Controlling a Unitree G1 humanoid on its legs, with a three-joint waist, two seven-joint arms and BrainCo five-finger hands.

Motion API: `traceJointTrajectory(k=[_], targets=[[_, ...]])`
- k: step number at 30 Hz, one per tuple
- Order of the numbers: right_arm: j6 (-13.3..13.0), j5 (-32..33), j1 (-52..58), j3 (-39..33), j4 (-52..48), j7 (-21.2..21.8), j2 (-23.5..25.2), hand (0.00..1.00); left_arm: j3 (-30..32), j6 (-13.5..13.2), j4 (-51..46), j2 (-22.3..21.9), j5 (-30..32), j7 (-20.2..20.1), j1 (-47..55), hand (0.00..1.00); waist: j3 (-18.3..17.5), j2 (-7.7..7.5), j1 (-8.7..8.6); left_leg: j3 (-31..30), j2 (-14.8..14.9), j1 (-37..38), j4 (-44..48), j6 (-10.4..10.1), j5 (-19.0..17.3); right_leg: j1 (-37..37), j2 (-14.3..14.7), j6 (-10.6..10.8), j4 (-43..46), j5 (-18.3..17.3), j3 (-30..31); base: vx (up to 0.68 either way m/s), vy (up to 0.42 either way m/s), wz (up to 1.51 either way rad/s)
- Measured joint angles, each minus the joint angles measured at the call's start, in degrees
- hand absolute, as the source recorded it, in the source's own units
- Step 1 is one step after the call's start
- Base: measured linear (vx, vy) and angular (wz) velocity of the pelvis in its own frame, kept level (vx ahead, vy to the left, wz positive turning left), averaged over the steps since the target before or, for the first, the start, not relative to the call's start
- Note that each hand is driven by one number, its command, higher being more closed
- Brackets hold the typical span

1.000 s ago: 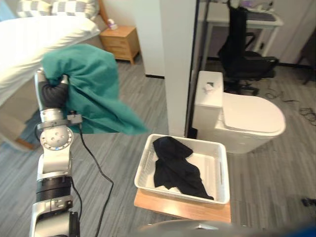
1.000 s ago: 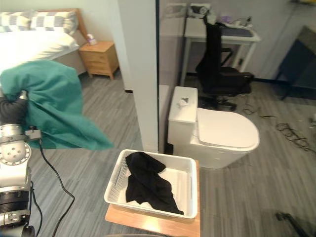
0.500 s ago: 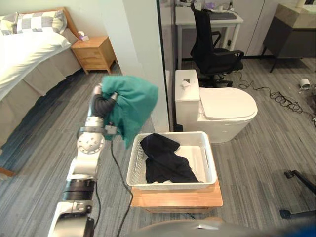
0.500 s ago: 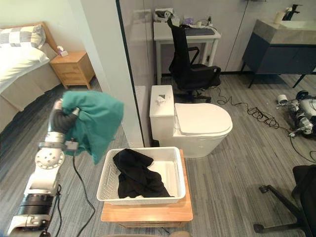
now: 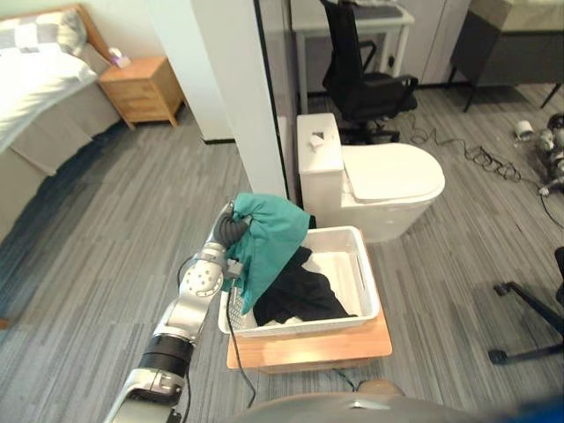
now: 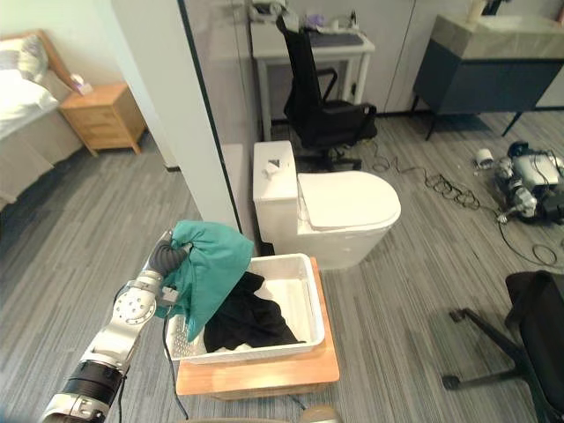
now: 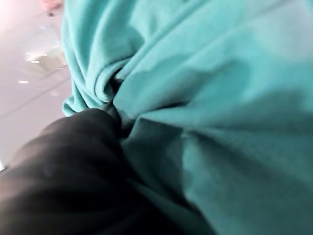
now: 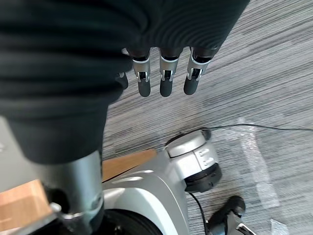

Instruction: Tidy the bed and pick cloth on bed and put in laundry

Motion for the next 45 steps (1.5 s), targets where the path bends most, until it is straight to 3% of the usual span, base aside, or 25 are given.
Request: traceJointTrajectory(k=[6,9,14,24,29,30,35,40,45], targets=[[0.0,3.3,-2.5,1.7,-0.9,0.2,-0.3,0.00,-1.4,0.3,5.7,2.4,-0.5,0.7,-7.5,1.00,4.0,-0.07,-0.57,1.5,1.5,-4.3,5.0,0.0,-2.3,-4.4,0.5,-0.1,2.6,0.3,1.7,0.02,-0.020,-0.15],[-0.4,4.6,-3.7,2.5,-2.1,0.3,-0.5,0.00,-2.1,0.3,6.7,2.3,-0.4,0.7,-9.6,1.00,5.9,0.92,-1.38,3.1,2.9,-6.1,8.3,-0.1,-4.1,-5.9,1.2,-0.3,3.4,1.3,3.1,0.01,-0.021,-0.30],[-0.6,5.8,-5.0,4.0,-3.9,0.7,-0.6,0.00,-3.3,0.5,6.7,1.5,-0.5,0.5,-13.0,1.00,8.8,0.88,-2.79,4.7,5.7,-11.1,15.5,-0.1,-7.4,-10.4,2.1,-0.2,6.0,1.3,6.1,-0.05,-0.028,-0.25],[-0.4,7.9,-7.9,6.6,-9.6,0.3,-0.6,0.00,-5.5,2.0,10.1,-3.0,-0.4,0.2,-15.5,1.00,14.2,0.44,-2.57,6.2,9.0,-18.1,23.1,0.4,-9.8,-18.1,3.1,-0.2,11.5,0.9,8.3,-0.07,-0.014,-0.13],[-0.3,8.5,-7.9,8.1,-12.4,-0.6,-0.8,0.00,-6.5,2.0,10.1,-4.9,0.2,1.3,-14.1,1.00,14.6,0.16,-1.90,7.0,9.8,-19.2,25.0,0.4,-10.5,-20.7,3.5,-0.5,15.4,-0.8,8.8,-0.02,-0.016,-0.05],[-0.3,8.5,-7.9,8.4,-12.6,-0.9,-0.8,0.00,-6.5,2.0,10.1,-5.2,0.2,1.9,-14.0,0.00,14.6,0.13,-1.63,7.2,9.9,-19.3,25.2,0.4,-10.5,-21.0,3.6,-0.6,15.7,-0.8,8.9,-0.01,-0.013,-0.11],[0.0,8.8,-8.0,9.2,-14.0,-1.3,-0.9,0.00,-6.4,2.2,11.3,-6.3,1.3,6.8,-13.9,0.00,15.1,-0.37,-0.77,7.4,10.2,-20.2,26.0,0.3,-10.7,-22.8,3.6,-0.6,18.0,-2.2,8.8,0.00,-0.005,-0.01],[0.2,9.0,-7.7,9.7,-14.6,-2.0,-0.8,0.00,-6.0,2.5,11.3,-6.3,0.1,9.4,-14.5,0.00,15.1,-0.38,-0.76,6.5,10.7,-21.6,27.0,0.4,-10.9,-23.9,3.5,-0.8,19.1,-2.4,7.6,0.01,-0.005,0.06],[0.2,9.0,-6.5,9.9,-15.9,-2.3,-0.8,0.00,-3.6,1.5,9.7,-5.1,0.0,9.7,-16.2,0.00,15.0,-0.45,0.50,5.9,10.9,-21.6,27.8,0.4,-11.1,-23.5,3.4,-0.8,19.6,-2.5,6.8,0.01,0.001,0.07]])
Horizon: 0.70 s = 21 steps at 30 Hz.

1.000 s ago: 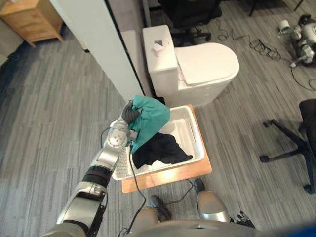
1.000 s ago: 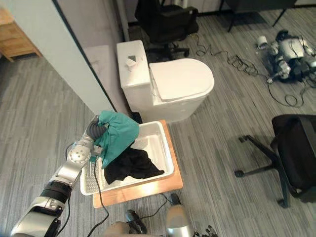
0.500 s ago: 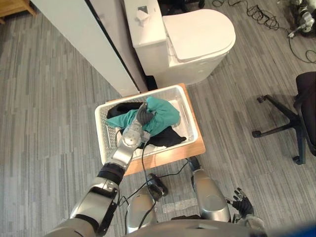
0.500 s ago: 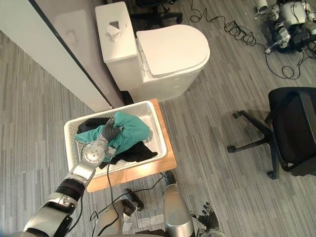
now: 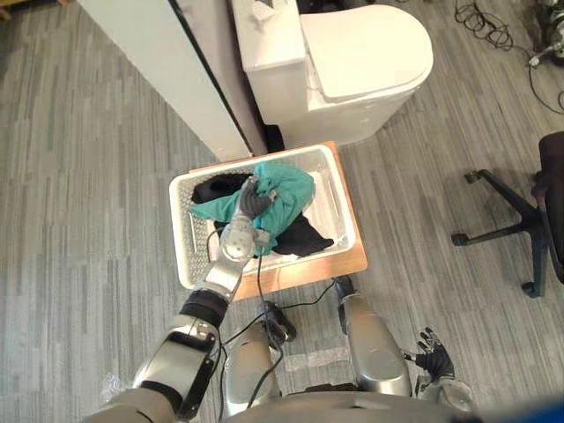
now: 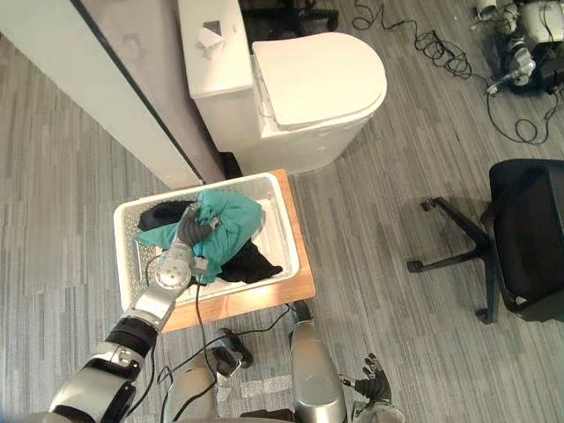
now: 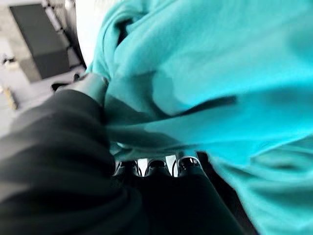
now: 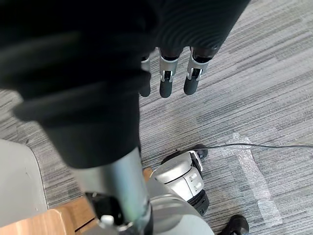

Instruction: Tidy the bed and pick cloth on bed and put in laundry

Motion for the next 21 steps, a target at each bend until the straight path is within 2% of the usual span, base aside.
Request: traceJointTrajectory(k=[5,9,11,17,19,21], targets=[[0.0,0.4,0.8,0.0,-0.2,0.0,0.0,0.00,1.5,-1.2,-5.2,2.8,-4.8,-1.3,0.2,0.00,-0.1,-0.07,0.07,-1.0,-0.1,1.9,-0.3,-0.1,-0.1,2.8,-0.2,0.0,-0.5,0.0,-1.5,0.00,-0.002,0.13],[0.0,0.4,1.2,-0.7,2.4,0.0,0.4,0.00,6.0,-4.5,-11.5,4.5,-6.2,-1.3,1.3,0.00,-0.6,-0.20,-0.06,-2.6,-1.3,4.1,-2.6,-0.3,0.7,6.4,-0.9,0.0,-3.2,0.0,-3.1,0.00,0.007,0.21],[-0.1,0.4,2.6,-1.5,4.3,0.0,0.9,0.00,10.2,-6.2,-15.8,4.6,-8.0,-1.5,3.6,0.00,-3.1,0.01,-0.05,-3.6,-2.2,5.1,-4.6,-0.3,1.7,8.3,-1.4,0.0,-5.2,0.0,-4.3,0.05,0.004,0.29],[-0.2,-0.3,4.5,-3.4,8.1,0.1,1.0,0.00,15.5,-7.2,-20.3,4.9,-14.0,-8.6,13.1,0.00,-8.6,0.59,0.23,-5.5,-3.4,9.4,-7.2,-0.7,2.3,14.2,-1.8,0.0,-8.5,0.0,-6.3,0.10,0.008,0.21],[-0.2,-0.5,4.7,-3.7,9.2,0.1,0.6,0.00,17.3,-7.2,-20.3,4.8,-15.9,-11.7,16.7,0.00,-9.6,1.26,0.23,-6.0,-3.9,11.0,-8.3,-0.8,2.4,16.2,-2.1,0.0,-9.4,0.0,-7.2,0.05,0.002,0.16],[-0.2,-1.5,5.4,-4.8,9.8,0.1,0.5,0.00,18.3,-7.1,-20.4,4.8,-15.5,-12.1,20.1,0.00,-10.5,2.12,0.66,-6.1,-4.3,12.4,-9.1,-0.8,2.6,17.8,-2.2,0.0,-10.3,0.0,-7.4,0.02,-0.001,0.06]])
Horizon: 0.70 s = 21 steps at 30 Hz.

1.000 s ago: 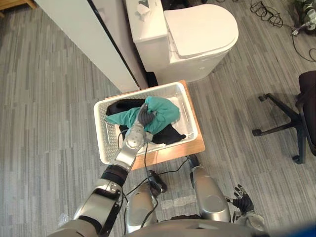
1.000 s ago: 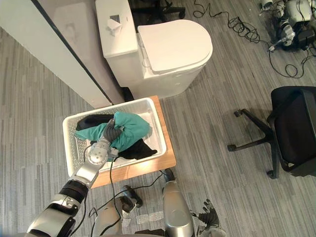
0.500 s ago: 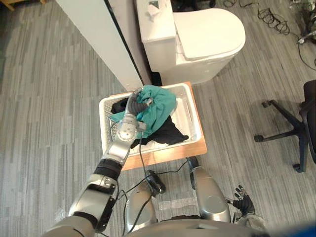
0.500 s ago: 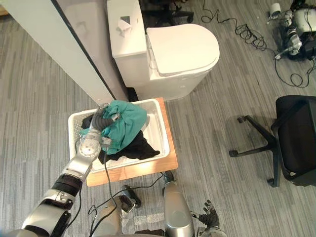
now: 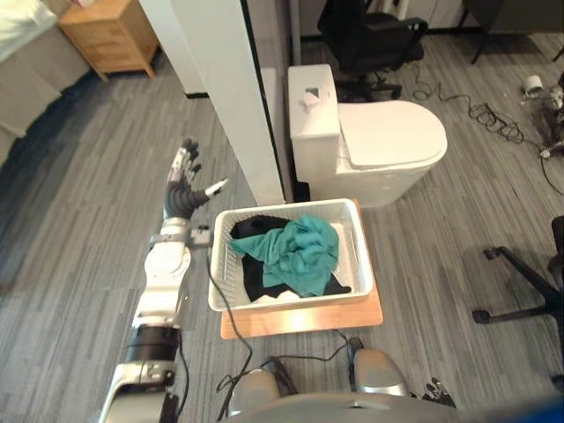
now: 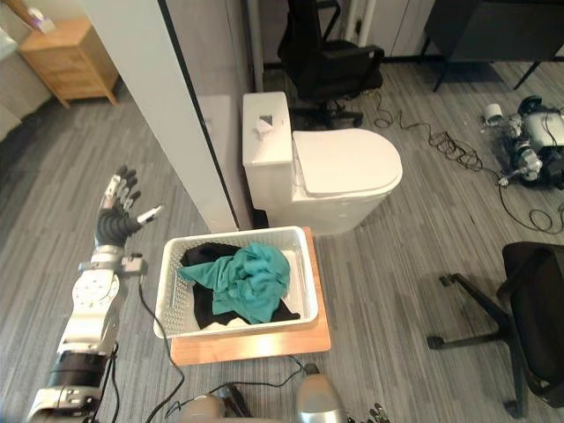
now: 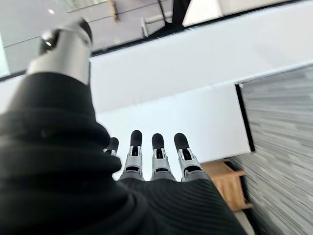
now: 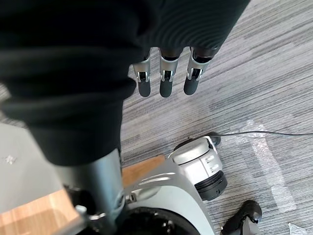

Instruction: Tidy the bed and pick cloth on bed and put in laundry

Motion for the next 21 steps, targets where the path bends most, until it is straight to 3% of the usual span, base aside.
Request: traceJointTrajectory(k=[6,10,12,16,21], targets=[[-0.6,-1.8,2.1,-2.2,1.7,0.0,0.0,0.00,4.6,1.5,-1.0,-1.5,-2.6,1.5,8.6,0.00,-3.2,0.74,1.01,-0.8,-1.4,3.7,-4.3,-0.3,2.0,3.2,-0.4,0.0,-2.4,0.0,-1.0,-0.01,-0.027,0.08],[-0.6,-3.4,3.5,-2.9,1.8,0.1,0.1,0.00,8.0,3.8,-0.5,-5.5,-5.7,8.0,15.5,0.00,-4.6,0.59,2.49,-1.7,-2.4,5.3,-7.0,-0.1,3.5,4.5,-1.0,0.0,-2.9,-0.4,-2.5,-0.03,-0.026,0.16],[-0.6,-4.0,4.0,-3.1,1.8,0.3,0.1,0.00,8.9,3.8,1.2,-5.9,-4.1,11.6,18.5,0.00,-5.3,0.13,2.74,-2.3,-2.6,5.4,-7.5,-0.1,3.8,5.0,-1.2,0.1,-3.1,-0.5,-3.3,-0.02,-0.011,0.19],[-1.0,-4.4,4.4,-3.7,1.7,1.1,0.5,0.00,11.0,5.4,10.9,-9.5,-0.2,15.5,24.0,0.00,-7.1,-0.45,4.62,-3.3,-3.4,6.8,-8.9,0.1,4.2,7.3,-1.8,0.4,-3.9,-0.7,-4.8,0.00,0.006,0.19],[-1.5,-6.6,5.0,-7.3,1.7,1.2,2.1,0.00,16.1,5.9,25.9,-17.4,0.5,15.0,30.4,0.00,-9.0,-1.03,6.01,-3.4,-4.5,8.5,-10.8,0.0,3.9,8.9,-2.7,0.9,-4.1,-1.6,-5.9,0.02,0.032,0.10]])
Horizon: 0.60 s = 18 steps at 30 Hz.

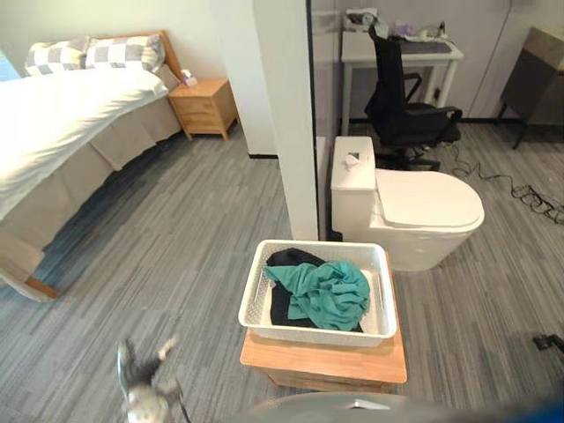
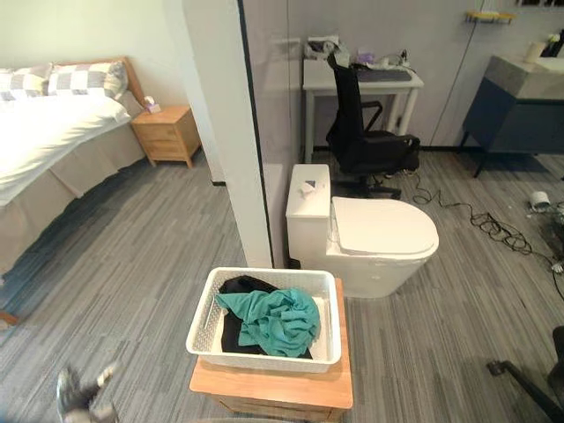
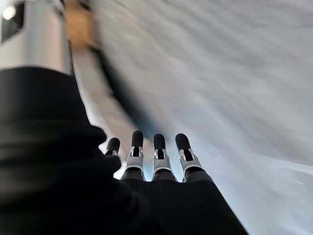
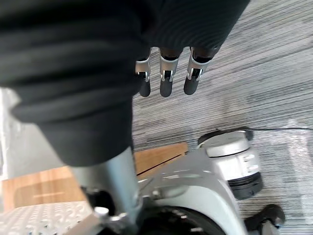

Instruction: Tidy the bed and pick cloth on bed and put in laundry

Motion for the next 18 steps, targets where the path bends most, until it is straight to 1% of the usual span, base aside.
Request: traceJointTrajectory(k=[1,2,4,5,6,8,9,11,12,13,15,17,18], targets=[[0.0,-0.5,0.1,-0.9,0.0,0.0,0.2,0.00,1.7,-0.1,3.1,-0.9,0.5,-0.9,0.6,0.00,-0.3,-0.36,0.50,0.0,-0.1,0.4,-0.5,0.0,0.1,0.4,-0.1,0.1,-0.2,-0.1,-0.1,0.07,0.033,0.07],[-0.1,-1.2,0.1,-2.2,0.1,0.0,1.0,0.00,4.1,-0.3,7.3,-2.0,0.7,-3.0,1.5,0.00,-0.6,-0.70,1.22,-0.1,-0.4,1.3,-1.5,-0.1,0.3,1.0,-0.2,0.4,-0.4,-0.5,-0.4,0.06,0.027,0.06],[-0.1,-1.3,0.1,-2.9,0.1,0.1,1.6,0.00,6.2,-0.6,11.0,-3.2,2.7,-5.4,2.1,0.00,-0.9,-0.93,1.50,-0.1,-0.9,2.1,-3.0,-0.1,0.9,1.3,-0.4,0.3,-0.4,-0.7,-0.6,0.05,0.031,0.06],[-0.1,-1.3,-0.3,-4.0,0.2,0.4,2.1,0.00,7.9,-0.7,13.9,-4.6,6.1,-7.1,2.4,0.00,-1.1,-0.87,1.49,-0.2,-1.5,2.9,-4.9,-0.1,1.7,1.3,-0.6,0.5,-0.4,-0.9,-0.9,0.04,0.039,0.06],[0.0,-1.3,-0.3,-4.5,0.3,0.6,2.2,0.00,8.2,-0.7,14.6,-5.1,7.8,-7.6,2.5,0.00,-1.4,-0.85,1.46,-0.3,-1.6,3.0,-5.6,-0.1,2.0,1.2,-0.6,0.5,-0.4,-0.9,-1.1,0.05,0.039,0.10],[0.2,-1.3,-0.5,-5.2,1.3,1.4,2.5,0.00,8.4,-0.7,16.8,-6.3,13.2,-8.8,2.6,0.00,-2.0,-0.91,1.63,-0.6,-2.1,3.9,-7.9,-0.5,3.2,1.3,-0.6,0.6,-0.6,-1.0,-1.4,0.06,0.027,0.07],[0.3,-1.3,-0.7,-5.2,1.4,1.7,2.7,0.00,8.3,-0.6,17.3,-6.5,14.2,-8.9,2.5,0.00,-2.1,-1.01,1.67,-0.6,-2.1,4.0,-8.2,-0.3,3.3,1.3,-0.6,0.6,-0.6,-1.1,-1.5,0.07,0.024,0.00],[1.1,-1.3,-1.4,-5.2,2.1,2.3,2.6,0.00,7.7,0.5,18.6,-6.4,16.2,-10.2,1.8,0.00,-2.3,-1.22,1.76,-0.6,-2.1,4.2,-8.2,-0.2,3.5,1.4,-0.5,0.6,-0.6,-1.1,-1.8,0.07,0.008,-0.05],[1.3,-1.3,-1.6,-5.2,2.4,2.3,2.5,0.00,7.6,0.7,18.8,-6.4,16.3,-10.5,1.7,0.00,-2.3,-1.19,1.76,-0.6,-2.1,4.3,-8.2,-0.2,3.4,1.5,-0.5,0.6,-0.6,-1.1,-1.8,0.09,0.006,-0.05],[1.7,-1.3,-1.7,-5.2,2.4,2.3,2.5,0.00,7.2,1.3,18.8,-6.6,16.6,-11.1,1.5,0.00,-2.2,-1.16,1.76,-0.6,-2.1,4.7,-8.2,-0.3,3.4,1.9,-0.5,0.6,-0.7,-1.1,-1.8,0.06,0.004,0.01],[2.6,-1.3,-1.9,-5.0,2.4,2.4,2.4,0.00,5.7,2.3,18.9,-6.4,18.6,-12.1,1.1,0.00,-2.3,-1.10,1.78,-0.9,-2.0,4.8,-8.3,-0.4,3.3,2.2,-0.4,0.6,-0.7,-1.1,-2.0,0.05,-0.002,0.06],[3.7,-1.3,-2.2,-4.8,2.5,2.5,2.3,0.00,5.3,4.0,19.0,-5.9,18.8,-13.4,0.0,0.00,-2.1,-0.87,2.14,-1.1,-1.9,4.8,-8.3,-0.4,3.3,2.1,0.0,0.6,-0.8,-1.1,-2.1,0.01,-0.008,0.02],[3.8,-1.3,-2.2,-4.8,2.5,2.5,2.2,0.00,5.3,4.4,19.1,-5.8,18.8,-13.5,-0.2,0.00,-2.1,-0.81,2.23,-1.1,-1.9,4.8,-8.3,-0.4,3.3,2.1,0.1,0.6,-0.8,-1.1,-2.1,0.00,0.000,0.00]])
